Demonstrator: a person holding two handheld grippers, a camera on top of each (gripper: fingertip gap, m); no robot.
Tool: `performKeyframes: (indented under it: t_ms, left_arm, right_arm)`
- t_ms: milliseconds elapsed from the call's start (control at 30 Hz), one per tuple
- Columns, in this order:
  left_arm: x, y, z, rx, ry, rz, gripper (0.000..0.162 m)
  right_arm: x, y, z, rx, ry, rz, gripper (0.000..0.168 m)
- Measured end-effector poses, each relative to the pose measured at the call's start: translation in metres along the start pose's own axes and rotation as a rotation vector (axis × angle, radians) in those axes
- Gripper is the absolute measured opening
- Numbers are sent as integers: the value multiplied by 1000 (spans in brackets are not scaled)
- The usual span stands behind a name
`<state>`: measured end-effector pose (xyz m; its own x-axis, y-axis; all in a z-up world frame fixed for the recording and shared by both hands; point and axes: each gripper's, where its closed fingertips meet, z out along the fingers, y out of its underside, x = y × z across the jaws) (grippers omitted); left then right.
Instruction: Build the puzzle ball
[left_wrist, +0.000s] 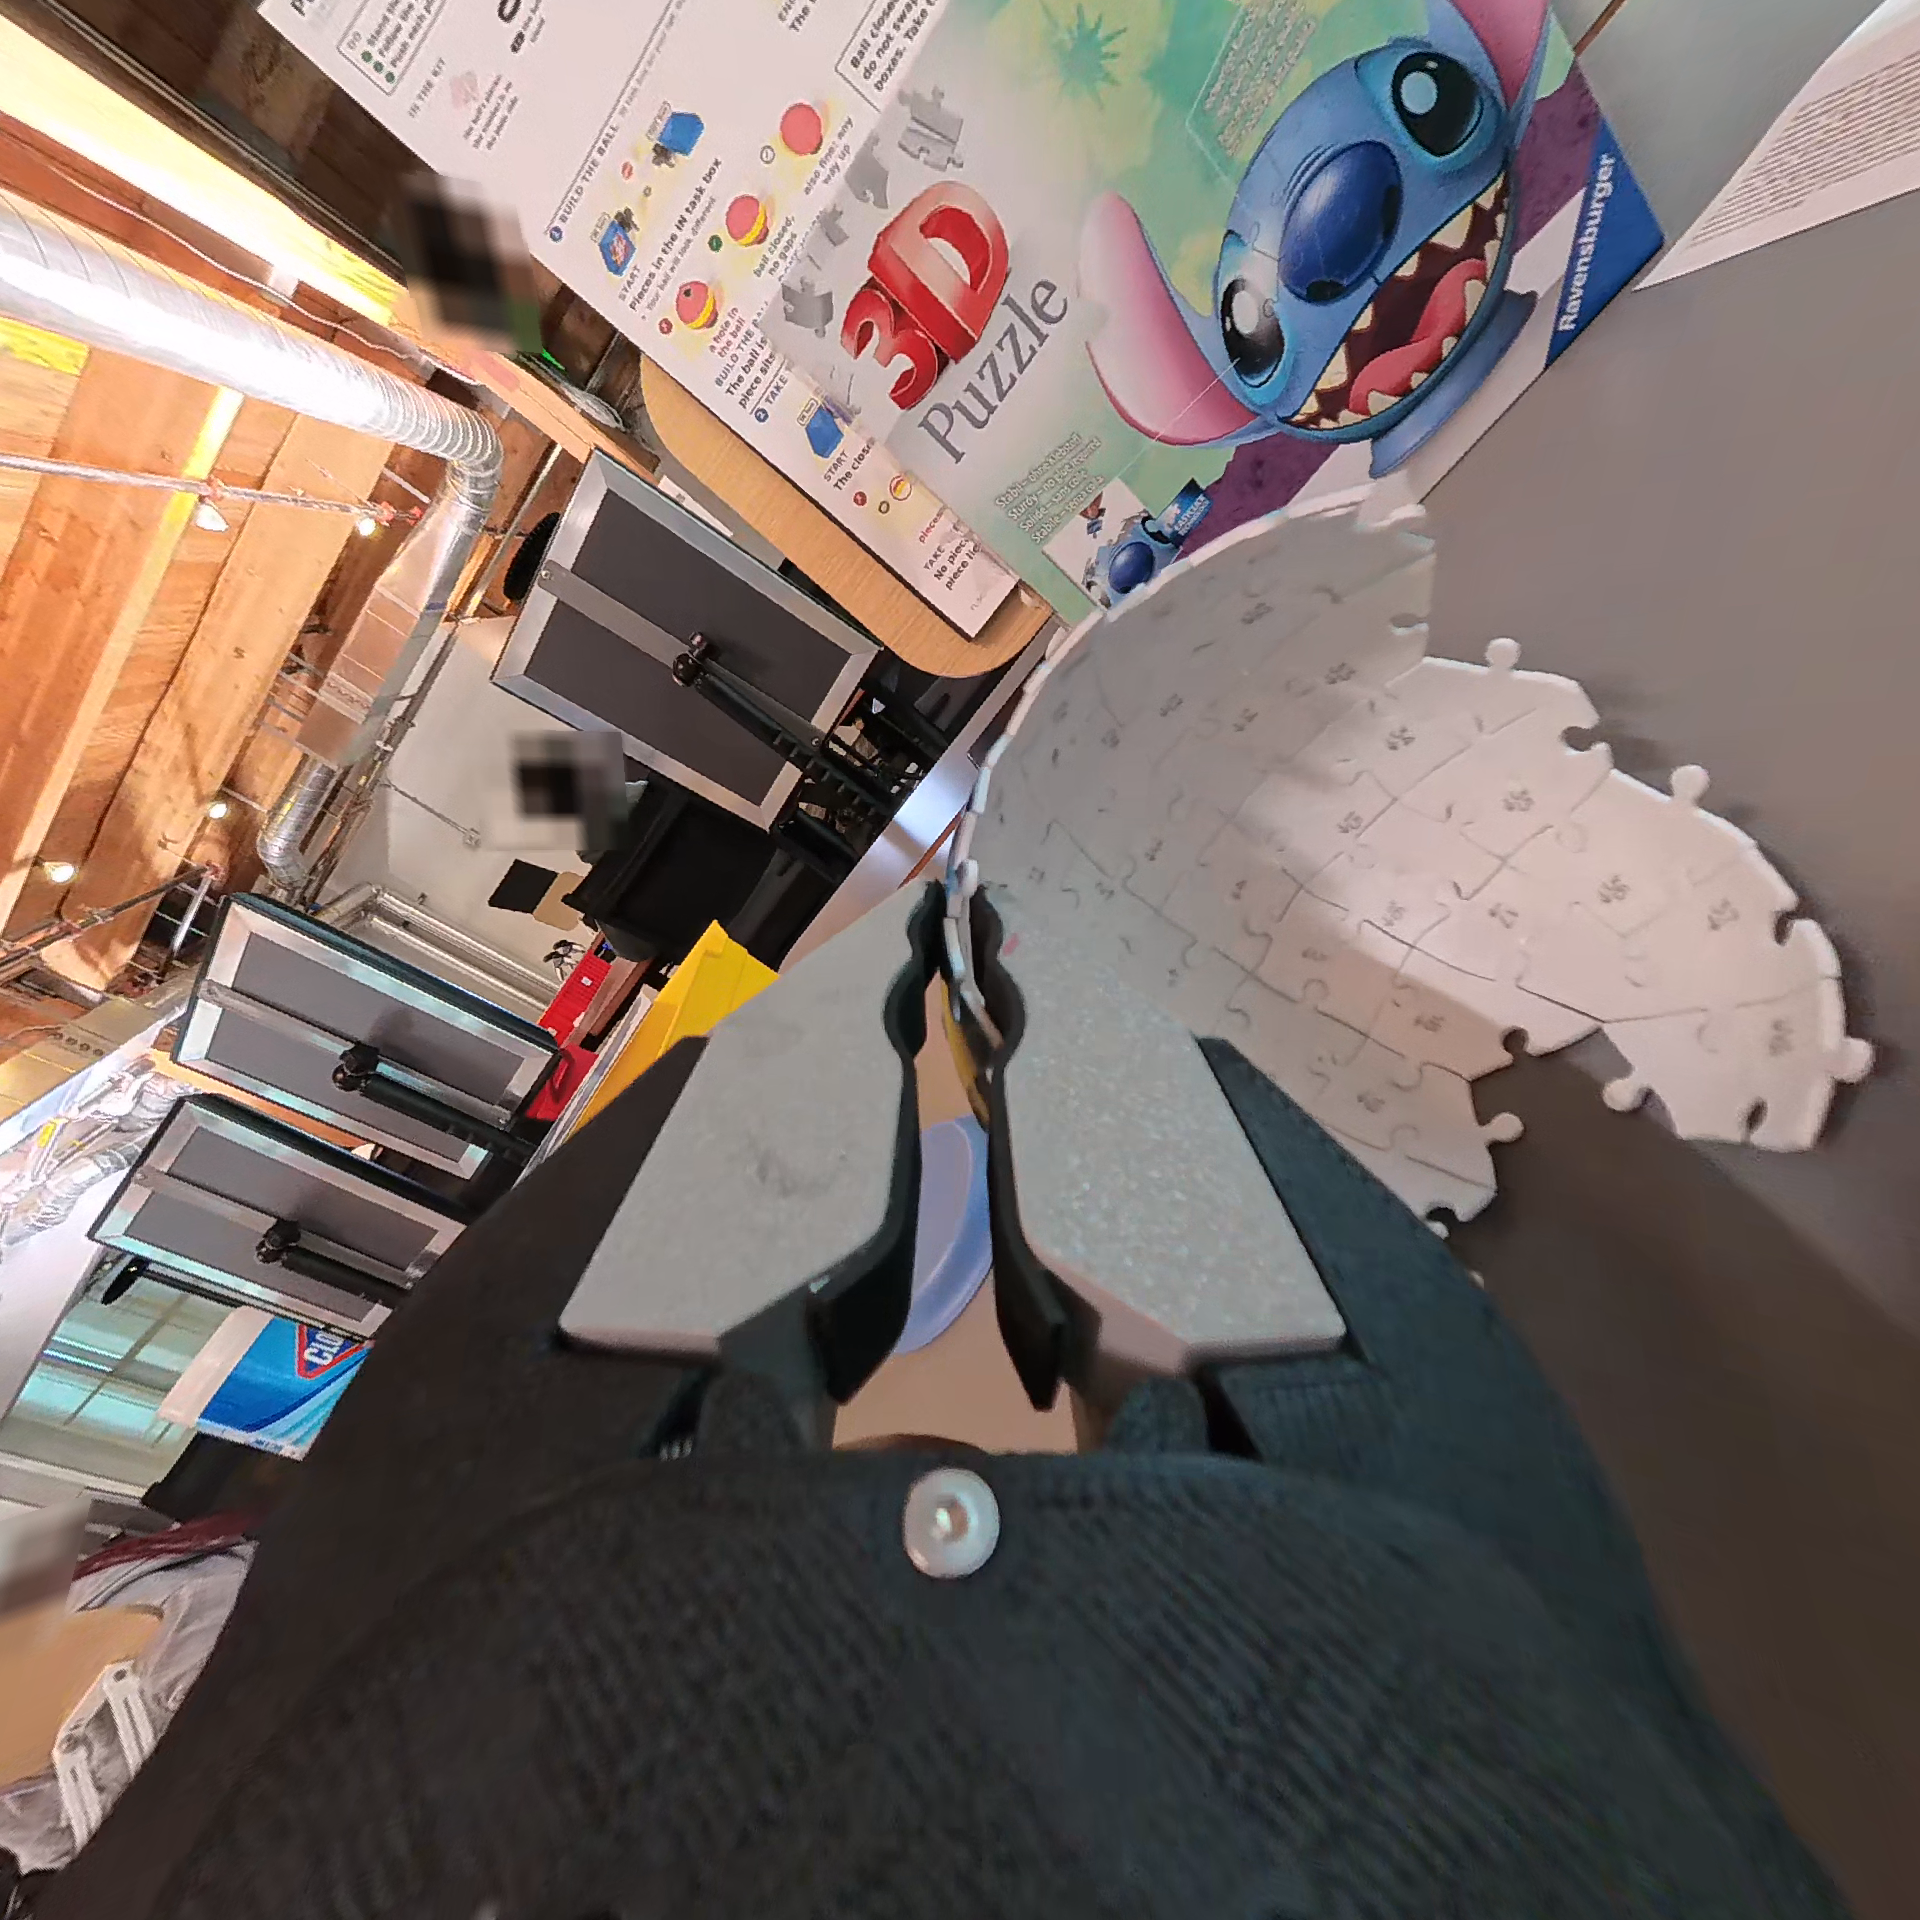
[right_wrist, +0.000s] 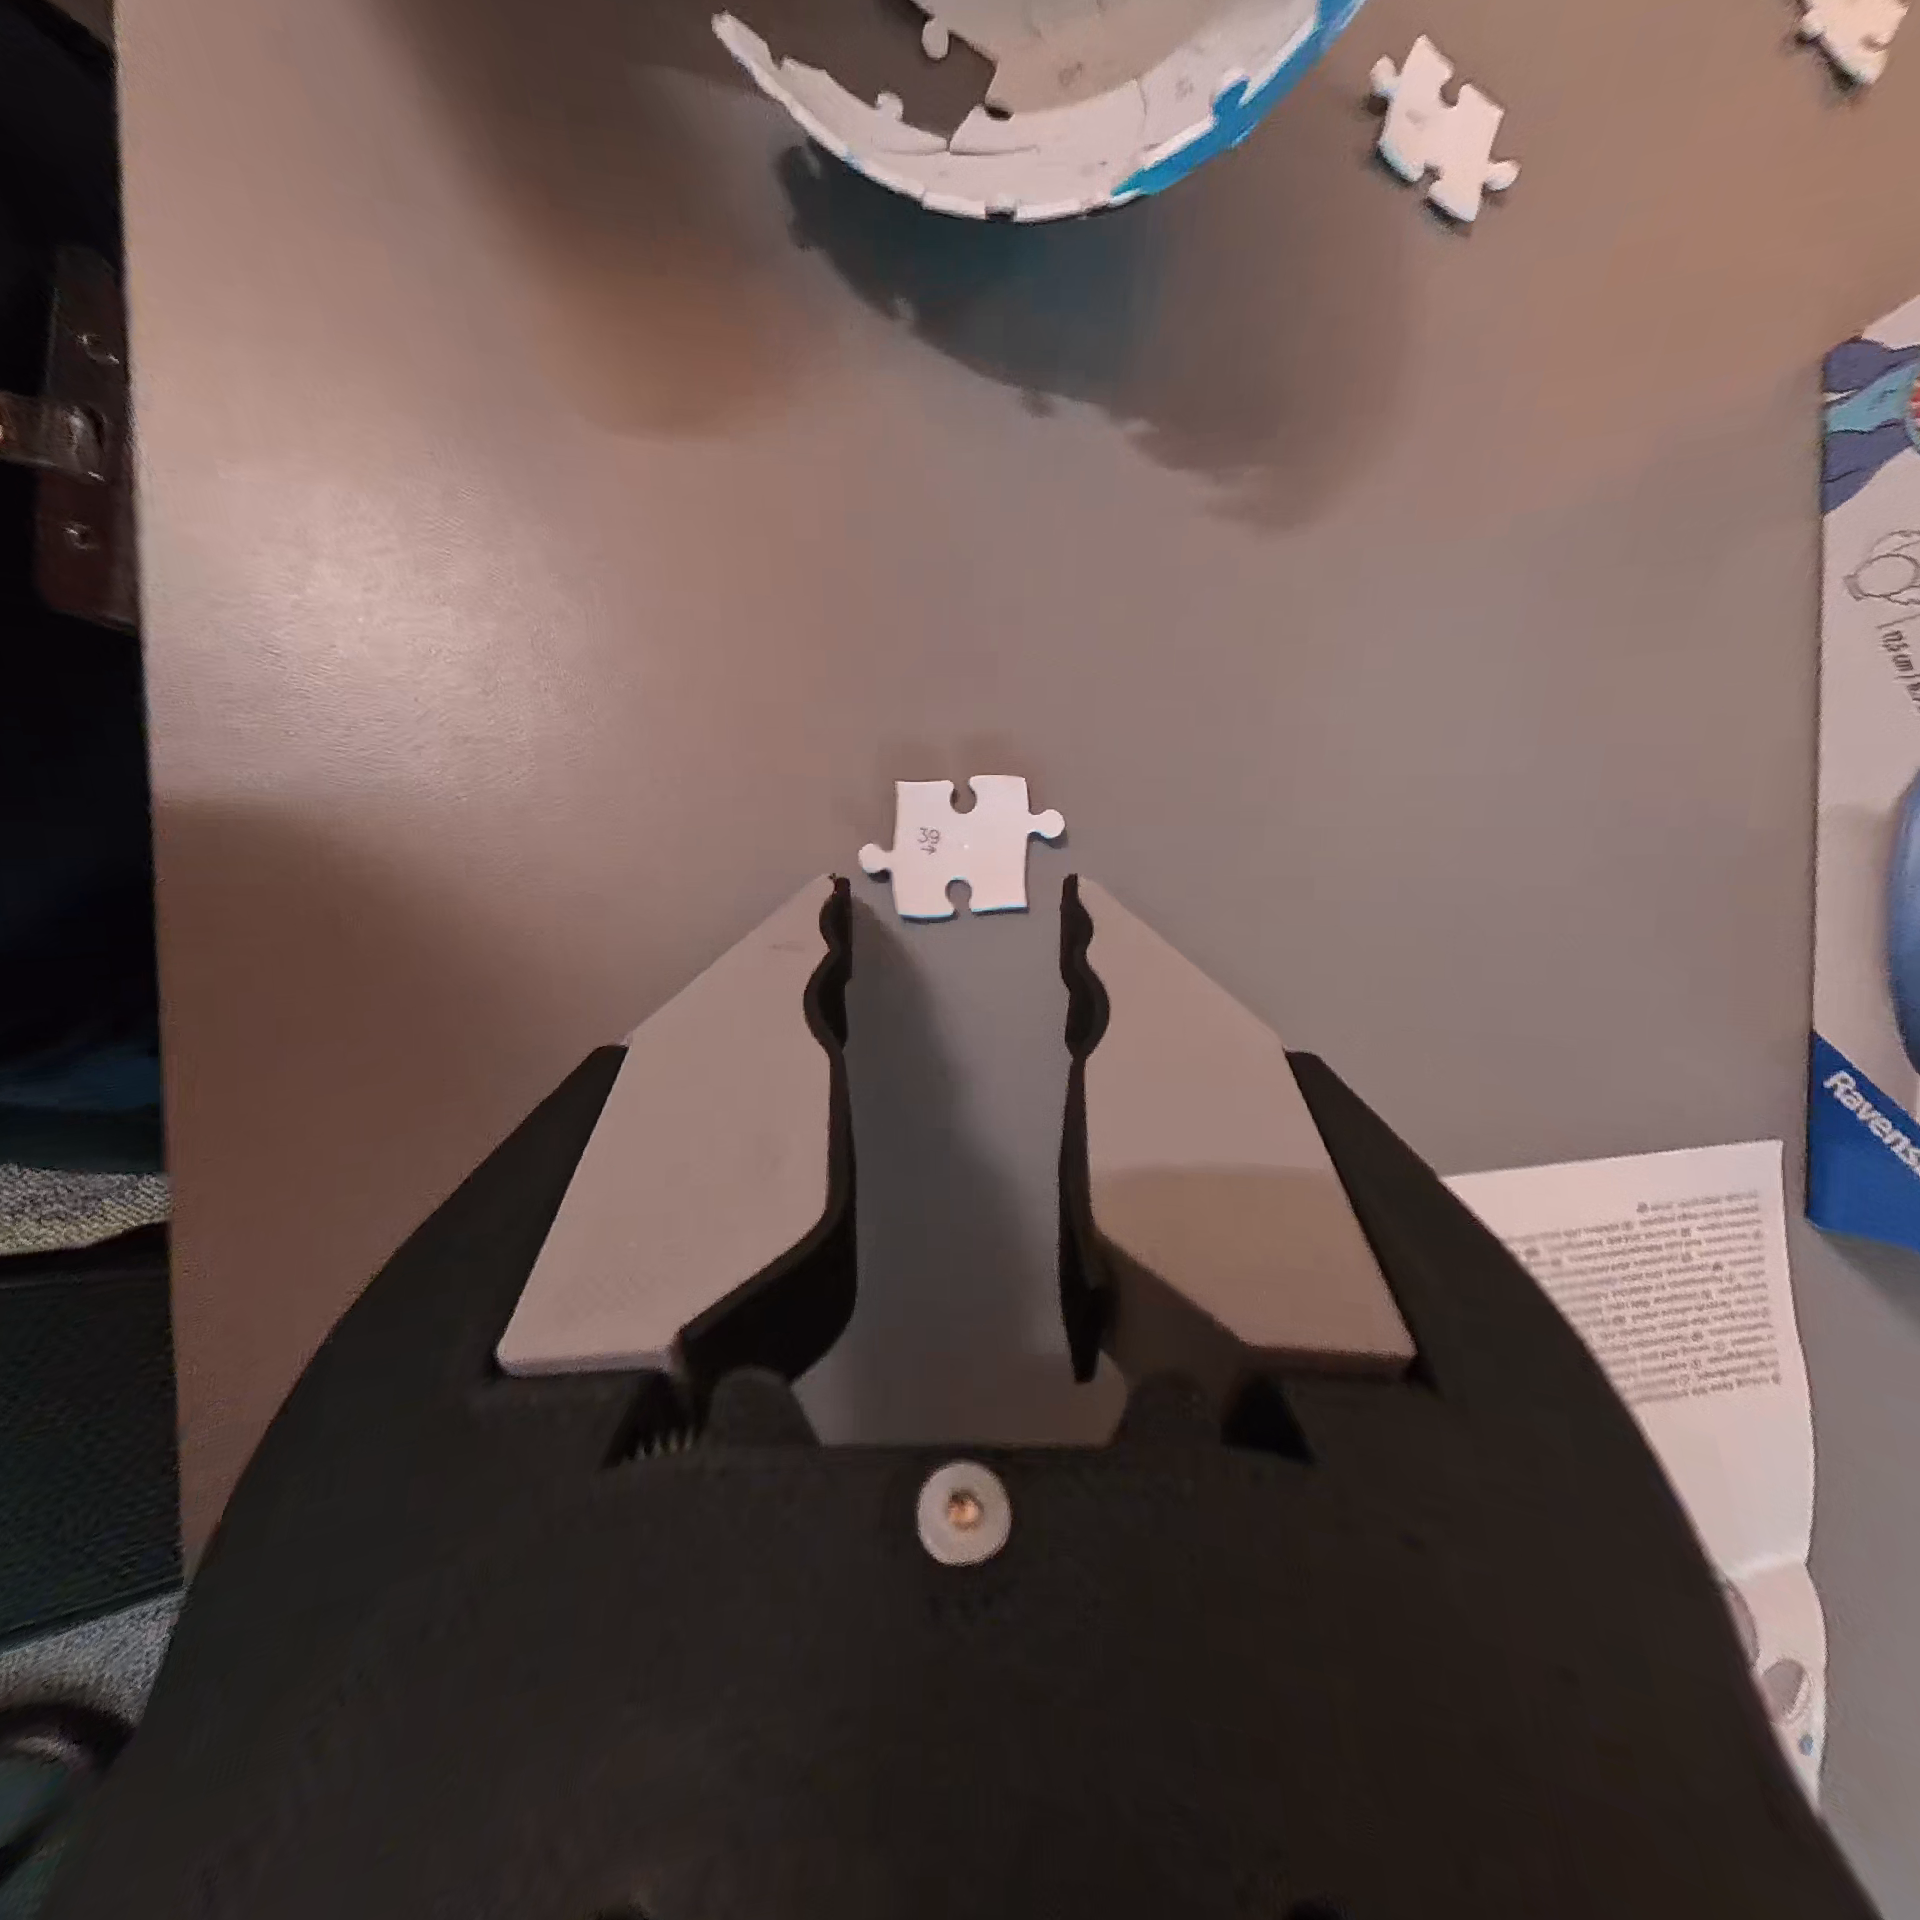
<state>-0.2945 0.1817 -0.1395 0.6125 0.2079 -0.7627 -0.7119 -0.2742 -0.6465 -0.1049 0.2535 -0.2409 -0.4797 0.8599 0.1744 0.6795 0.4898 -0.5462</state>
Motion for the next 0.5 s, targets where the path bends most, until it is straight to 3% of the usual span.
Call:
performKeyframes:
  t_ms: [200, 500]
  left_arm:
    - [1, 0, -1, -5, 8, -6, 4]
    - [2, -5, -6, 11, 10, -14, 2]
  right_arm:
    - [-1, -3, 11, 9, -52, 18, 16]
    - [-4, -27, 11, 108, 94, 44, 2]
